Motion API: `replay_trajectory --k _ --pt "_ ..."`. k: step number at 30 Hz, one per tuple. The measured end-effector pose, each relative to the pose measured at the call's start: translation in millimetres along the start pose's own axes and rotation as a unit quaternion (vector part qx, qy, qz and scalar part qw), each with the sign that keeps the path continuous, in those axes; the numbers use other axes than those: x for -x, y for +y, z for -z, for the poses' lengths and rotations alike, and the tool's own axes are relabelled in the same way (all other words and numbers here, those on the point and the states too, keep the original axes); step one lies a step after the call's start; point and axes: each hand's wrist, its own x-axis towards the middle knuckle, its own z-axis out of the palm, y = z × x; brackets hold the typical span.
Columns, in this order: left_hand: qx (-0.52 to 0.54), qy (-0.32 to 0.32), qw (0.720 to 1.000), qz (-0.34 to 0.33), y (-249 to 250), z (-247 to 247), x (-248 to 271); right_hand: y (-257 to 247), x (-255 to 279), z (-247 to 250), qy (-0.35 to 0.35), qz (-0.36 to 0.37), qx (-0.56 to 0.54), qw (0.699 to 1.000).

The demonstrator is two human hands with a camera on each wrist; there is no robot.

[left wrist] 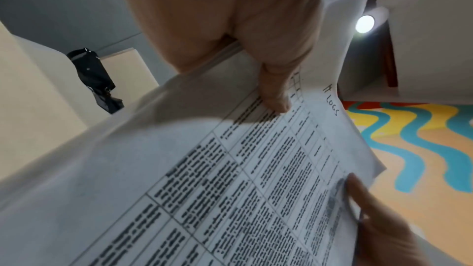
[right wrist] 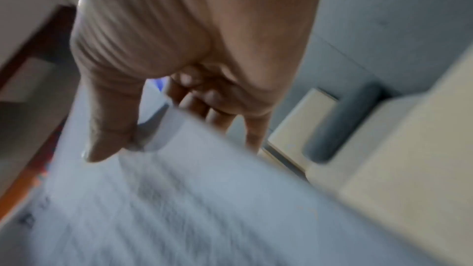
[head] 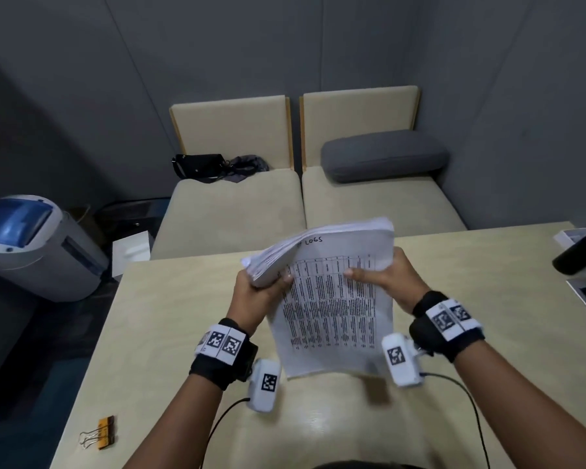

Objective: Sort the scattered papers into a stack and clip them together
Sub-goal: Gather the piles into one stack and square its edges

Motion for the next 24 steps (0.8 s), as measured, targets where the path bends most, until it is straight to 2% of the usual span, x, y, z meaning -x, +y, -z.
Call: replay_trajectory --k 4,6,10,14,18,24 --pt "0.003 0.027 1.0 0.015 -1.5 -11.5 3.8 24.5 10.3 -16.4 0.08 0.015 -0.089 0.993" --pt "-0.005 0.041 0.999 0.008 -6.4 -14.7 8.0 33.0 14.8 -21.7 0.088 0.001 -0.115 0.989" --pt "0.002 0.09 0.996 0.021 -20.8 -17.8 20.0 41.7 21.9 -29.5 0.078 -0.023 -0.094 0.992" --pt "0.018 0.166 0.985 -0.035 -12.9 -18.4 23.4 34.5 19.5 -36.0 0.09 0.0 -0.075 0.993" --pt "0.036 0.197 0.976 -0.081 -0.9 -24.1 14.5 30.9 12.6 -44.6 0.117 0.012 -0.064 0.991" --pt "0.005 0.281 0.959 -0.018 0.3 -27.8 -2.8 31.2 10.2 -44.8 0.122 0.009 -0.077 0.99"
